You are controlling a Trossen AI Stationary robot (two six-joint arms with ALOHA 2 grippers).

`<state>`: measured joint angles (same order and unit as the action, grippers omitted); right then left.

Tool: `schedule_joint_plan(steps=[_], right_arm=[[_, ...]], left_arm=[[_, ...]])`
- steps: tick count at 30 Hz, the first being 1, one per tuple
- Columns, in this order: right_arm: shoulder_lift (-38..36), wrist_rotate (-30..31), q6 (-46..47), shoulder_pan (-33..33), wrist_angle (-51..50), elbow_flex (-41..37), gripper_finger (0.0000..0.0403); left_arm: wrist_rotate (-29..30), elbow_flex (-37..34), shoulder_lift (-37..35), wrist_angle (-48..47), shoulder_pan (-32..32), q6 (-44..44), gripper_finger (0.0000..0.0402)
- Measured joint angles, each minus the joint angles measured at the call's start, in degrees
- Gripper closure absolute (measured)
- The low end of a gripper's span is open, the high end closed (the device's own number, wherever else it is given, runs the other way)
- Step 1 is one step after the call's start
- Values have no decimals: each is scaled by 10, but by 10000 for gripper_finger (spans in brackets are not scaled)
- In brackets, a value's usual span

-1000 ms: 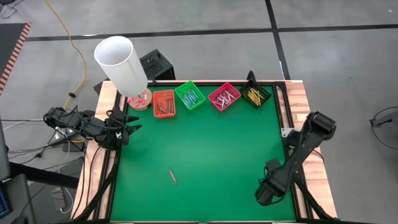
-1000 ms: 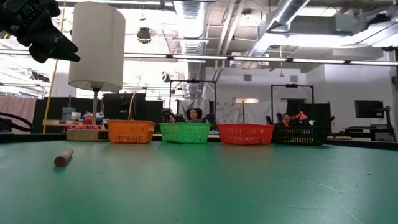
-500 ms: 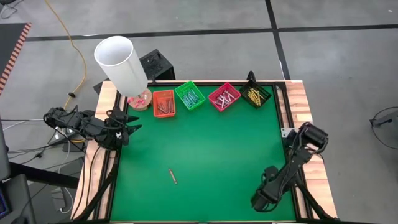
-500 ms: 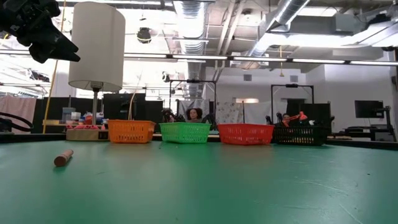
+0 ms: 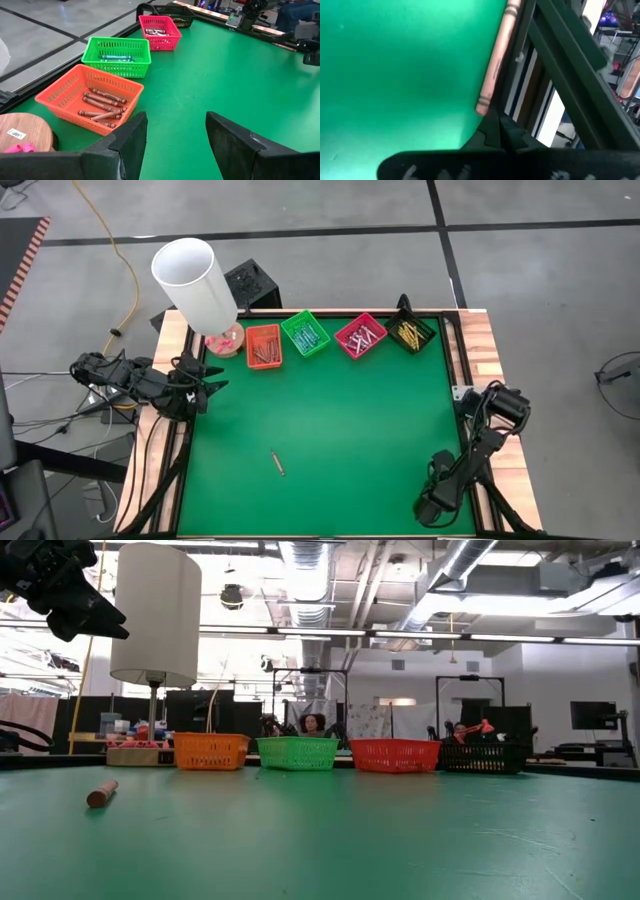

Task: Sort crayons
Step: Put the brown crayon into the orange bin

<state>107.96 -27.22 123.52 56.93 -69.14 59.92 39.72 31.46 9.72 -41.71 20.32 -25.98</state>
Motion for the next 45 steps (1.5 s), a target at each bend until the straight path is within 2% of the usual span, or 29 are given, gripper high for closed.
schedule_joint_plan(steps=[8, 14, 22, 28, 34, 39, 45], right_arm=[[-3, 0, -1, -4, 55, -31, 403], [0, 14, -45, -28, 37, -15, 403], [1, 99, -75, -64, 15, 29, 403], [0, 201, -87, -84, -29, 92, 403], [0, 248, -168, -90, -93, 153, 401], [-29, 254, -207, -73, -78, 143, 368], [-135, 276, -133, -38, -31, 63, 324]], left_arm=[[0, 0, 0, 0, 0, 0, 210], [0, 0, 0, 0, 0, 0, 210], [0, 0, 0, 0, 0, 0, 210], [0, 0, 0, 0, 0, 0, 210], [0, 0, 0, 0, 0, 0, 210], [0, 0, 0, 0, 0, 0, 210], [0, 0, 0, 0, 0, 0, 210]])
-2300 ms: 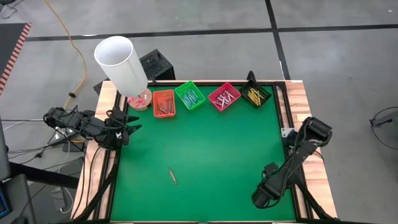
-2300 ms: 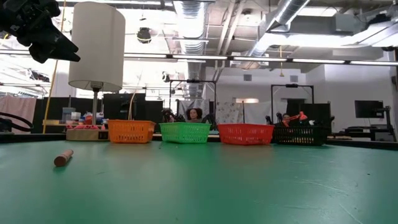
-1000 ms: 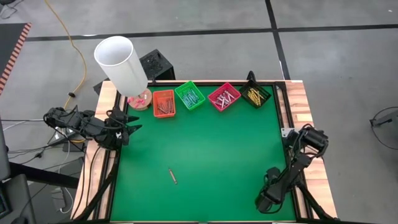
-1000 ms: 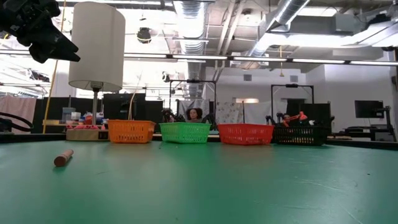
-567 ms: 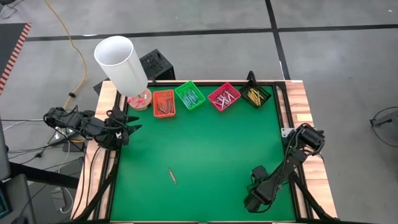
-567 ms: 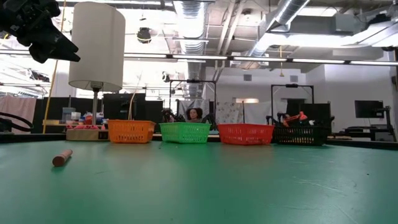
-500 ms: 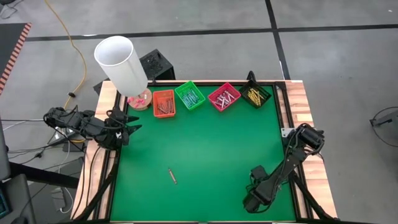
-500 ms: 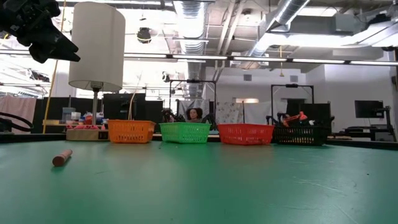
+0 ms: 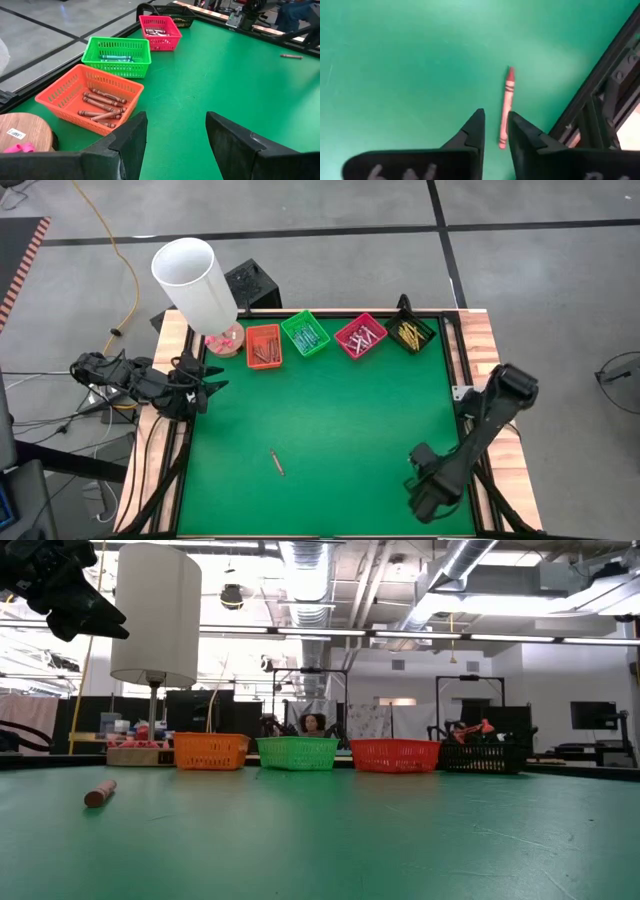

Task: Sort crayons
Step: Put the brown crayon into the orange bin

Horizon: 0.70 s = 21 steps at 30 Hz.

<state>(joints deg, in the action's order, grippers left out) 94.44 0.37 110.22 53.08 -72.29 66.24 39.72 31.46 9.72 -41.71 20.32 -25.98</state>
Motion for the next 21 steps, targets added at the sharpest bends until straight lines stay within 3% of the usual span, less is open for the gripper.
schedule_joint_plan(steps=[8, 12, 21], right_arm=[[-113, -9, 59, 34, 108, -132, 290], [-130, -20, 59, 36, 162, -179, 287], [-132, -42, 38, 35, 165, -212, 286]], left_arm=[[0, 0, 0, 0, 0, 0, 210], [0, 0, 0, 0, 0, 0, 210], [0, 0, 0, 0, 0, 0, 210]])
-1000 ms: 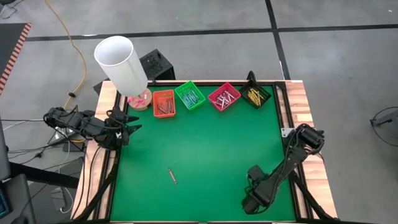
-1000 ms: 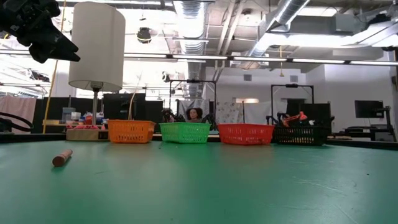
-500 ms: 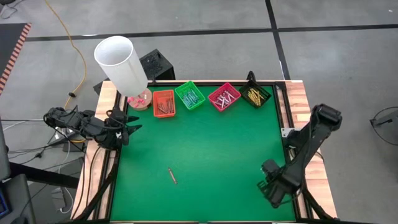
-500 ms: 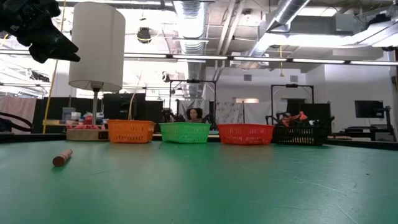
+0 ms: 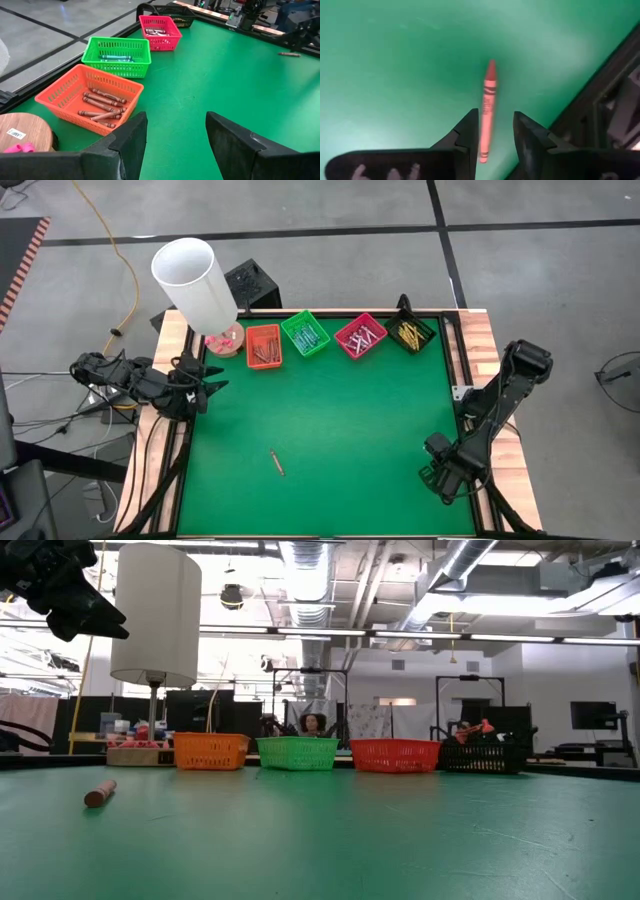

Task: Sort crayons
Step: Put the brown crayon into the orange bin

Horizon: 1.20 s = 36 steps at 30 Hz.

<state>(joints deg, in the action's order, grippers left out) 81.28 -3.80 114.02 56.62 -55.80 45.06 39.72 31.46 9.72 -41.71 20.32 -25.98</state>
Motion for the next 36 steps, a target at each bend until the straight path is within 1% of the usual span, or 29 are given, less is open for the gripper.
schedule_joint_plan(steps=[5, 14, 20, 25, 28, 34, 36], right_arm=[[0, -10, 0, 0, 32, -21, 286], [1, -10, -4, 4, 34, -22, 287], [22, -22, -6, 3, 48, -22, 289], [43, -24, -15, 3, 80, -21, 293], [49, -25, -16, 1, 92, -21, 312], [48, -26, -15, 1, 97, -21, 387], [48, -26, -15, -2, 98, -21, 395]], left_arm=[[0, 0, 0, 0, 0, 0, 210], [0, 0, 0, 0, 0, 0, 210], [0, 0, 0, 0, 0, 0, 210], [0, 0, 0, 0, 0, 0, 210], [0, 0, 0, 0, 0, 0, 210], [0, 0, 0, 0, 0, 0, 210], [0, 0, 0, 0, 0, 0, 210]])
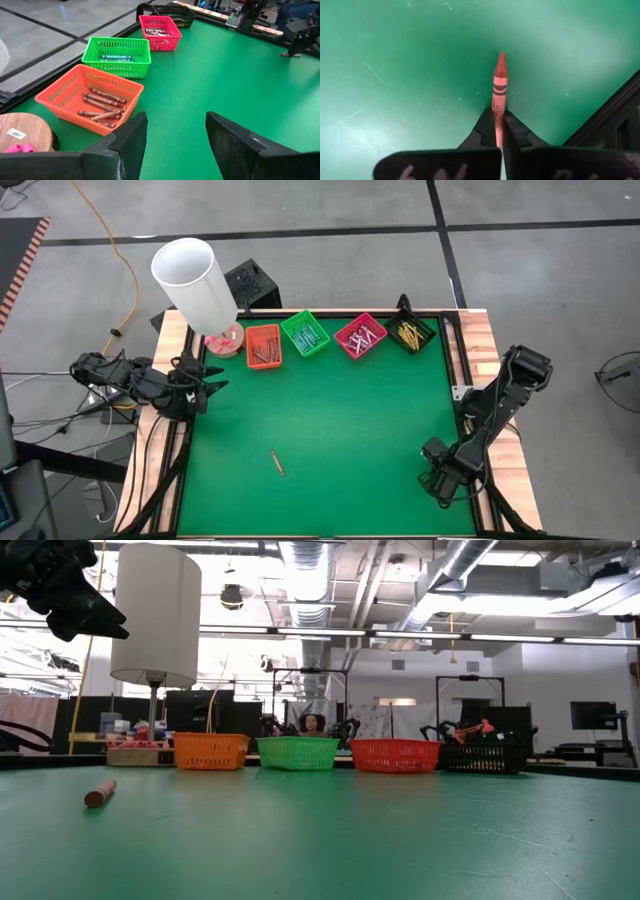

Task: Sort crayons
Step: Put the brown crayon into the orange bin

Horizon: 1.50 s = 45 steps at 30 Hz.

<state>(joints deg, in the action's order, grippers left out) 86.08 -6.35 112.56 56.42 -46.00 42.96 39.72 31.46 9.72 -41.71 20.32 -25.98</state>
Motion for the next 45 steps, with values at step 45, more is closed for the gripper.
schedule_joint_plan(steps=[45], right_arm=[[148, 151, -779, -595, 445, 246, 403]], left_arm=[[0, 0, 0, 0, 0, 0, 210]])
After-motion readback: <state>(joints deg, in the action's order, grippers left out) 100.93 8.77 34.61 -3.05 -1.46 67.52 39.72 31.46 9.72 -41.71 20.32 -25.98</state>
